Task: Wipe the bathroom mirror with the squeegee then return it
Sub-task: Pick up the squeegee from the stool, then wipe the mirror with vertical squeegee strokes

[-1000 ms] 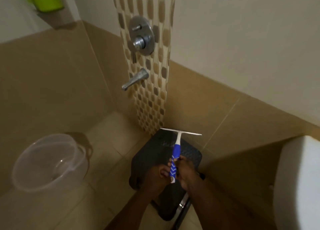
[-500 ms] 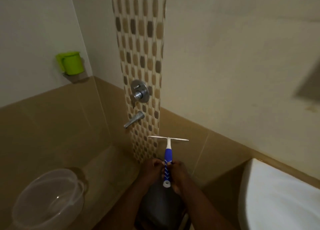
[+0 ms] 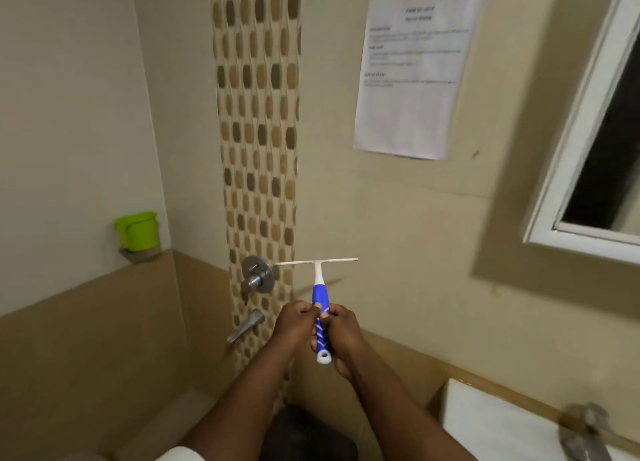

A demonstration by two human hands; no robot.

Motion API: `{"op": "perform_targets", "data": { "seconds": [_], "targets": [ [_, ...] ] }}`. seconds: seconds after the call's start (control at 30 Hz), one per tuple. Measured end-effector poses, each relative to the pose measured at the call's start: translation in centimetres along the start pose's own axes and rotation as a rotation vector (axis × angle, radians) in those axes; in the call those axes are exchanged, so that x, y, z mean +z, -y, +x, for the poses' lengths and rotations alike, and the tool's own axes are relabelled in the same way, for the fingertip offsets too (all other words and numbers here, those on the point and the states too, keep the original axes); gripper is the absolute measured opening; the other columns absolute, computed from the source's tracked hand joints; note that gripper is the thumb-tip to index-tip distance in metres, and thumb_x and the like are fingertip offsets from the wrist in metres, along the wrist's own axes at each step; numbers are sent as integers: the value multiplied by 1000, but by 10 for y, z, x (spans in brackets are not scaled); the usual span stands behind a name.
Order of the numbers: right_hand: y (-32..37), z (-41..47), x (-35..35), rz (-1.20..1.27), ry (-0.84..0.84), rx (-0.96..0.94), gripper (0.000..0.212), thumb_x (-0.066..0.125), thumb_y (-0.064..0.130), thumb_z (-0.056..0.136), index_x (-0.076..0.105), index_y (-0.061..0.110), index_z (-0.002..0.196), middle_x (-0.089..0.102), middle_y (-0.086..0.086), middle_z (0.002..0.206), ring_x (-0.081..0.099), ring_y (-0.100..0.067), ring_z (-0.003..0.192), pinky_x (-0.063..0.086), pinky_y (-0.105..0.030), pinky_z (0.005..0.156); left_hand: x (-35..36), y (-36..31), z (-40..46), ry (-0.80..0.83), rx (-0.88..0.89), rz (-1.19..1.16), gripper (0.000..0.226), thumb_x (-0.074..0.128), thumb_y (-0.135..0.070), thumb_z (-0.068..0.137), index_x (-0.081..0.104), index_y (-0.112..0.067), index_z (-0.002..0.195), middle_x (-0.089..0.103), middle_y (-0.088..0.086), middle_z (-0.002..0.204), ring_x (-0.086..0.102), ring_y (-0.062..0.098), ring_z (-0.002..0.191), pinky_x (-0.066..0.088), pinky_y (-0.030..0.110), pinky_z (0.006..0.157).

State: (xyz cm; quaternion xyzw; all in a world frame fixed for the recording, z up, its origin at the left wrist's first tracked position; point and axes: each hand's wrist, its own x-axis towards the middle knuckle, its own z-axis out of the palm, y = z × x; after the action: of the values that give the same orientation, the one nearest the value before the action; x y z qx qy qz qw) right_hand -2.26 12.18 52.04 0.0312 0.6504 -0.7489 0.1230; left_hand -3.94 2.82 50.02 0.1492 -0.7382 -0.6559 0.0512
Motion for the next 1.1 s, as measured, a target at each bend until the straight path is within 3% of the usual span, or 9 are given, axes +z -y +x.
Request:
{"op": "perform_targets", "data": {
  "seconds": [0.2,0.4,0.5,0.67,0.87,0.97,1.1],
  "targets": [
    [53,-31,-8,-28,-36,-136,26,36,7,96,51,-7,112,53,-19,83,48,-19,51,42,-28,48,7,-65,-20,46,149,-33,20,57,-17,88,58,-11,69,54,3,53,47,10,36,43,24,47],
    [108,-69,-31,-35,-64,-305,25,35,12,96,51,1,110,58,-16,83,51,-19,56,41,-27,48,26,-132,-62,74,354,-73,14,58,-19,89,63,-6,86,64,6,75,59,14,61,45,18,43],
    [134,-88,-46,-35,-86,-393,24,33,13,96,52,3,107,57,-12,73,50,-16,48,38,-25,47,41,-165,-86,86,451,-61,15,58,-20,89,62,-6,86,60,4,67,54,13,52,40,18,38],
    [179,-122,-79,-51,-139,-539,23,31,12,95,52,16,88,53,-9,68,45,-13,41,33,-20,39,72,-215,-123,160,586,-82,18,57,-18,89,62,-1,87,52,2,57,46,16,40,39,26,44],
    [225,-158,-131,-55,-168,-699,21,34,18,98,51,16,110,51,-7,60,46,-13,41,36,-26,42,119,-266,-168,207,739,-107,20,58,-21,90,63,-2,92,53,1,58,48,17,43,42,30,49],
    [246,-177,-166,-48,-189,-780,22,34,16,99,50,14,114,53,-9,62,48,-12,39,40,-23,38,149,-289,-194,246,808,-101,20,58,-22,90,64,-4,96,60,6,68,49,18,41,42,28,45],
    [266,-196,-193,-48,-229,-837,21,34,14,99,48,11,114,54,-10,62,49,-13,38,42,-23,35,175,-310,-211,253,892,-69,21,56,-21,91,65,-8,105,62,4,77,52,12,54,42,26,52]
  ]
}}
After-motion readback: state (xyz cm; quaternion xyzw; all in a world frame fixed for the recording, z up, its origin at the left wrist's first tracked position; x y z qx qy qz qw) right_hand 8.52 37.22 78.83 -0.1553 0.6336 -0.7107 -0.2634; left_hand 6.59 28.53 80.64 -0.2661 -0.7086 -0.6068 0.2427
